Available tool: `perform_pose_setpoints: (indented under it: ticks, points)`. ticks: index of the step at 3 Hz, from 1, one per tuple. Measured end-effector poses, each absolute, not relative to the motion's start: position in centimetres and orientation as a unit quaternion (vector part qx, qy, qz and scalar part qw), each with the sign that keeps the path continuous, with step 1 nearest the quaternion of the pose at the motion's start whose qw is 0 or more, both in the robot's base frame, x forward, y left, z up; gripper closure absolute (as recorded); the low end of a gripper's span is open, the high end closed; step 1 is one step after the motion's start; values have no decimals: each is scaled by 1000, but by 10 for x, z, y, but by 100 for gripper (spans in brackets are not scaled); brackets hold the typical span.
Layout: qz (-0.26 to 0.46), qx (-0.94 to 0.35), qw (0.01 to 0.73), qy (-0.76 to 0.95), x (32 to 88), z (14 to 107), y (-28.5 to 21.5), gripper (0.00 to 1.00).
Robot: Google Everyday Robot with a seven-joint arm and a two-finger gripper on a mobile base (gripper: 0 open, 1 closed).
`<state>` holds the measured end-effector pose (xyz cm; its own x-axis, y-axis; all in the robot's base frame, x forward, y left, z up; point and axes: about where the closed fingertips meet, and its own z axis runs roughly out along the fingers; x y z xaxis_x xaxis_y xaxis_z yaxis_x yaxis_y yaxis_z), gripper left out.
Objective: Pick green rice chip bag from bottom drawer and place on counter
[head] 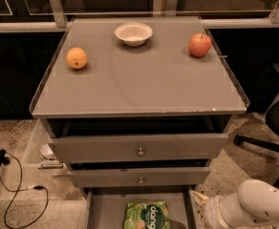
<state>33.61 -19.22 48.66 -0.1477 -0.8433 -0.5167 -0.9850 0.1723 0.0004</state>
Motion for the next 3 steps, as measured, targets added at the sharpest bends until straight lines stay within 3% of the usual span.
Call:
perform_pose_setpoints:
  ticks: [3]
  points:
    - [206,-591,225,747,341,412,-182,0]
